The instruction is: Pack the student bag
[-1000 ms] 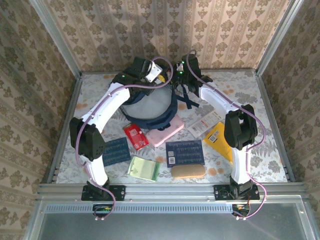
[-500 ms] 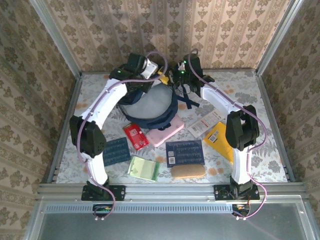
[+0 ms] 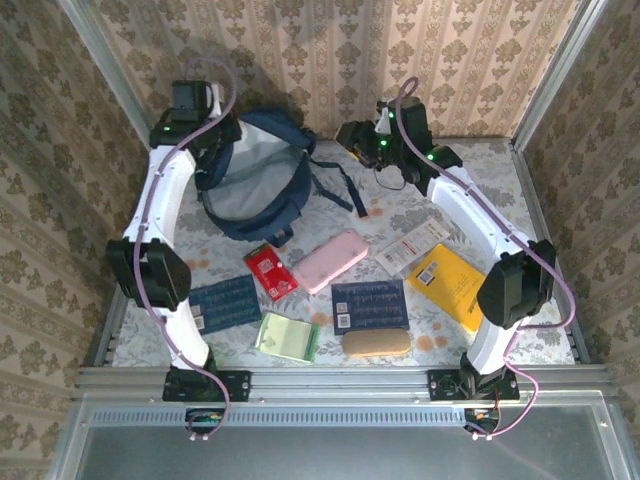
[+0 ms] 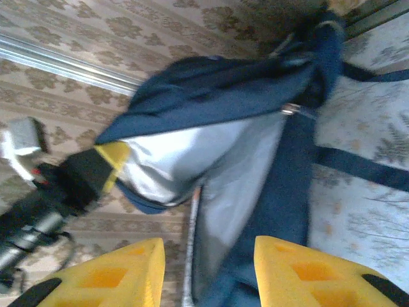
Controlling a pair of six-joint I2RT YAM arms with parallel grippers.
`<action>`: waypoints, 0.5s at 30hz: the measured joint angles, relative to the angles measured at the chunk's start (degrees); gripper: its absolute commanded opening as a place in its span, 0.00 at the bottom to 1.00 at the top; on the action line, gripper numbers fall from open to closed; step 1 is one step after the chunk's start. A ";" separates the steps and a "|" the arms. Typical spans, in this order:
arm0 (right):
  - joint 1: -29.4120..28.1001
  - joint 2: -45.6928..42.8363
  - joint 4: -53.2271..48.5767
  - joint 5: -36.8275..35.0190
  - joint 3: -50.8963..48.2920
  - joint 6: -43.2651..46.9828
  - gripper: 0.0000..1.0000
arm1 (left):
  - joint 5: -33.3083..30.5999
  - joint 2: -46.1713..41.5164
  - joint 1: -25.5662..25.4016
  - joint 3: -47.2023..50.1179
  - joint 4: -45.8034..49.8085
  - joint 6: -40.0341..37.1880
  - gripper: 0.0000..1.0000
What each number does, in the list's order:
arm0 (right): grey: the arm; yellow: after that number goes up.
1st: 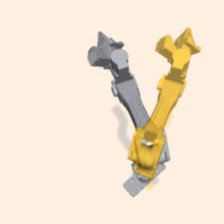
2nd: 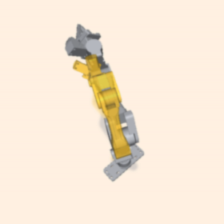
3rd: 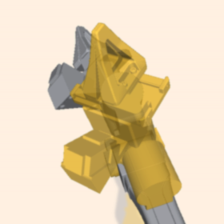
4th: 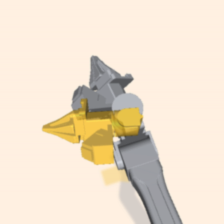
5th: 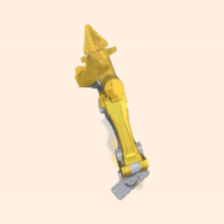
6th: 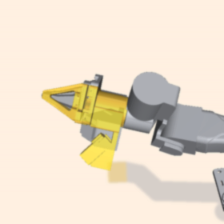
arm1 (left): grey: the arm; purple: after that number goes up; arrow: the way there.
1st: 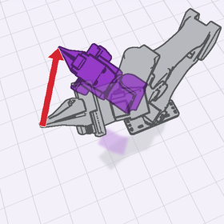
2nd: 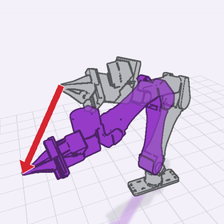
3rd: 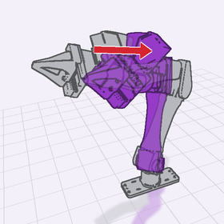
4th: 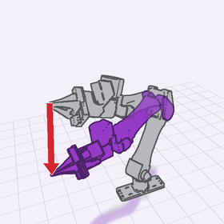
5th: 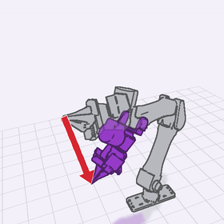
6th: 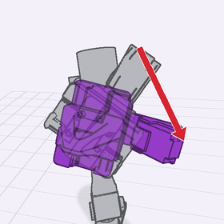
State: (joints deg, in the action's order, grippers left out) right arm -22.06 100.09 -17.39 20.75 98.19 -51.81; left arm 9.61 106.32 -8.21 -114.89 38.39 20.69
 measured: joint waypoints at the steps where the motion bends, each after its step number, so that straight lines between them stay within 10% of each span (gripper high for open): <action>1: -0.22 -0.57 -0.90 -0.87 -0.79 1.33 0.43 | -0.90 -0.02 0.24 -0.94 -0.04 0.39 0.00; 15: -5.81 -2.47 -7.15 -6.29 -10.93 10.60 0.44 | -14.47 -4.48 -2.10 -2.40 3.76 -0.26 0.00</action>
State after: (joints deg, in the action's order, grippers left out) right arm -27.88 97.62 -24.53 14.46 87.26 -41.21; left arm -4.86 101.84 -10.31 -117.30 42.15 20.43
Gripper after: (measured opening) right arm 0.439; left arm 0.074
